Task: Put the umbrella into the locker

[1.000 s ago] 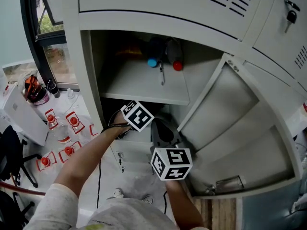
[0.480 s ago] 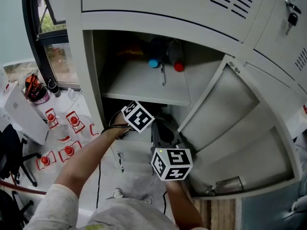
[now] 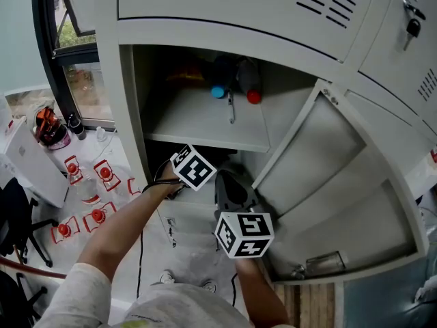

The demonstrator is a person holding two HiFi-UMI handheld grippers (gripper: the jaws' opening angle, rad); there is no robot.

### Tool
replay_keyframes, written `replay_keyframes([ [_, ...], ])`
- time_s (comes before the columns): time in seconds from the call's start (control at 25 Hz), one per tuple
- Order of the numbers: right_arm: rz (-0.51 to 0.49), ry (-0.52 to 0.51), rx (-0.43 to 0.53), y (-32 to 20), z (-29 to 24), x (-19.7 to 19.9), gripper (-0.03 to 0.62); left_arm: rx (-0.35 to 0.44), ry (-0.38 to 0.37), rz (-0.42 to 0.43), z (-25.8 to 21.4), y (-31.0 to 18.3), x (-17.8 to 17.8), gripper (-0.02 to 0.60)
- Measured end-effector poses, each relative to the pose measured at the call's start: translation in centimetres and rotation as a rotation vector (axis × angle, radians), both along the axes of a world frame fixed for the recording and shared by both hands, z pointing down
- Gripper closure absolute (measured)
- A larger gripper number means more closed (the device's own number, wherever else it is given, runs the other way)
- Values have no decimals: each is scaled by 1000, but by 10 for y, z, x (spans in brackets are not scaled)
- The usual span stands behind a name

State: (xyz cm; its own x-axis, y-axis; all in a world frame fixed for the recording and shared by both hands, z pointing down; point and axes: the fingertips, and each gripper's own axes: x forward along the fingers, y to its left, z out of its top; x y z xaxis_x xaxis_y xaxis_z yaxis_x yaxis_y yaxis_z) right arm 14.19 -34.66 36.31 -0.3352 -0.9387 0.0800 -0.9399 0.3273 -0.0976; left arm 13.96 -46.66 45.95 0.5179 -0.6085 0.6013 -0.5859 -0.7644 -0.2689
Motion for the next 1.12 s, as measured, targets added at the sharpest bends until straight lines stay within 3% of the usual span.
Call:
replay_keyframes([
  [0.48, -13, -6, 11, -2, -3, 0, 591, 97, 93, -34, -21, 5, -6, 322],
  [0.76, -28, -7, 18, -3, -5, -2, 591, 72, 291, -63, -46, 20, -15, 328],
  [0.96, -40, -3, 21, -3, -6, -3, 591, 114, 367, -85, -66, 37, -23, 359],
  [1.12, -50, 4, 23, -2, -6, -4, 591, 102, 449, -108, -74, 49, -33, 393],
])
